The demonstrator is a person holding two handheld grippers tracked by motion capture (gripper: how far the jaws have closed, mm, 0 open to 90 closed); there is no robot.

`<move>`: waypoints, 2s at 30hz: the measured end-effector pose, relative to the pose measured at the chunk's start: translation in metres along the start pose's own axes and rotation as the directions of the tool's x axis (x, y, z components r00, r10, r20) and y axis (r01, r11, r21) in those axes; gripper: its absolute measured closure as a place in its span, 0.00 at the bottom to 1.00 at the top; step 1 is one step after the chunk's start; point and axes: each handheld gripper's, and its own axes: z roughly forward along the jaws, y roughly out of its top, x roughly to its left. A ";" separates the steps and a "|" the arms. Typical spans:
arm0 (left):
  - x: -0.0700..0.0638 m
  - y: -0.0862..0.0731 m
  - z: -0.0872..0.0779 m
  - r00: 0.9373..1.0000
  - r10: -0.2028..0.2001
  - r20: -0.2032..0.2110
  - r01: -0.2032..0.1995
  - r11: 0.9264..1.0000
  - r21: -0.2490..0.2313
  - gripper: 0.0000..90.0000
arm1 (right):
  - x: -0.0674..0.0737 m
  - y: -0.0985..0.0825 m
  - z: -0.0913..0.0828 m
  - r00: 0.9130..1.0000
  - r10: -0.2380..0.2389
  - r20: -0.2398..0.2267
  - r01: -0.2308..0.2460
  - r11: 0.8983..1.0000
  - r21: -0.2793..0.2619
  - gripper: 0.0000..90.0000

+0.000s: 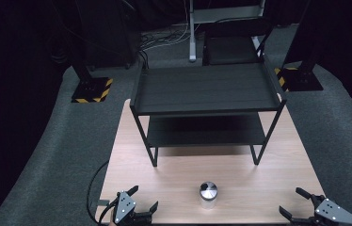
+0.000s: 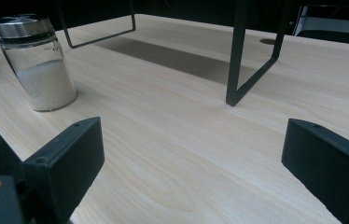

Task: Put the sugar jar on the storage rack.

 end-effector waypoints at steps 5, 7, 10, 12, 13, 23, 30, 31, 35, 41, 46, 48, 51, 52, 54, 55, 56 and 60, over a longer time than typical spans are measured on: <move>0.000 -0.001 -0.001 1.000 -0.007 -0.005 0.007 1.000 -0.006 0.09 | 0.003 0.002 0.004 1.000 -0.012 -0.028 0.012 1.000 -0.004 0.05; 0.000 -0.001 -0.002 1.000 -0.010 -0.006 0.010 1.000 -0.006 0.09 | 0.006 0.004 0.007 0.999 -0.022 -0.044 0.022 1.000 -0.001 0.05; 0.000 -0.001 -0.002 1.000 -0.009 -0.005 0.009 1.000 -0.004 0.09 | 0.010 0.007 0.014 0.996 -0.037 -0.080 0.036 0.999 -0.003 0.05; 0.000 -0.001 -0.002 1.000 -0.008 -0.004 0.008 1.000 -0.003 0.09 | 0.014 0.010 0.019 0.993 -0.050 -0.110 0.050 0.999 0.002 0.05; 0.000 -0.001 -0.002 1.000 -0.007 -0.003 0.007 1.000 -0.003 0.10 | 0.016 0.011 0.022 0.990 -0.056 -0.127 0.056 0.998 0.002 0.05; 0.000 -0.001 -0.002 1.000 -0.008 -0.002 0.008 1.000 -0.002 0.10 | 0.035 0.025 0.056 0.962 -0.124 -0.244 0.134 0.991 0.025 0.04; 0.001 -0.001 -0.002 1.000 -0.008 0.000 0.008 1.000 -0.003 0.10 | 0.046 0.034 0.077 0.944 -0.154 -0.291 0.172 0.984 0.037 0.04; 0.001 -0.001 -0.002 1.000 -0.008 0.000 0.008 1.000 -0.003 0.10 | 0.047 0.035 0.080 0.942 -0.156 -0.297 0.175 0.984 0.038 0.04; 0.001 -0.001 -0.002 1.000 -0.008 0.001 0.008 1.000 -0.005 0.10 | 0.053 0.041 0.096 0.931 -0.171 -0.324 0.196 0.979 0.049 0.04; 0.002 -0.002 -0.003 1.000 -0.011 0.001 0.011 1.000 -0.007 0.10 | 0.061 0.049 0.123 0.917 -0.182 -0.354 0.218 0.974 0.067 0.04; 0.002 -0.002 -0.003 1.000 -0.013 0.002 0.013 1.000 -0.008 0.10 | 0.066 0.054 0.138 0.912 -0.189 -0.365 0.229 0.971 0.069 0.04; 0.002 -0.002 -0.003 1.000 -0.013 0.002 0.013 1.000 -0.008 0.10 | 0.068 0.056 0.146 0.909 -0.189 -0.372 0.229 0.971 0.068 0.04; 0.002 -0.002 -0.003 1.000 -0.014 0.002 0.014 1.000 -0.009 0.10 | 0.073 0.059 0.158 0.903 -0.191 -0.384 0.234 0.970 0.068 0.04; 0.002 -0.002 -0.003 1.000 -0.014 0.003 0.014 1.000 -0.009 0.10 | 0.075 0.059 0.162 0.901 -0.195 -0.388 0.238 0.969 0.065 0.04; 0.002 -0.002 -0.003 1.000 -0.014 0.003 0.014 1.000 -0.010 0.10 | 0.080 0.063 0.173 0.898 -0.202 -0.390 0.250 0.965 0.074 0.04; 0.002 -0.002 -0.003 1.000 -0.014 0.003 0.014 1.000 -0.010 0.10 | 0.080 0.063 0.173 0.898 -0.202 -0.390 0.250 0.965 0.074 0.04; 0.002 -0.002 -0.003 1.000 -0.014 0.003 0.014 1.000 -0.010 0.10 | 0.083 0.066 0.178 0.900 -0.205 -0.385 0.258 0.962 0.089 0.06; 0.003 -0.002 -0.003 1.000 -0.015 0.003 0.015 1.000 -0.010 0.10 | 0.082 0.073 0.186 0.895 -0.195 -0.400 0.262 0.957 0.120 0.16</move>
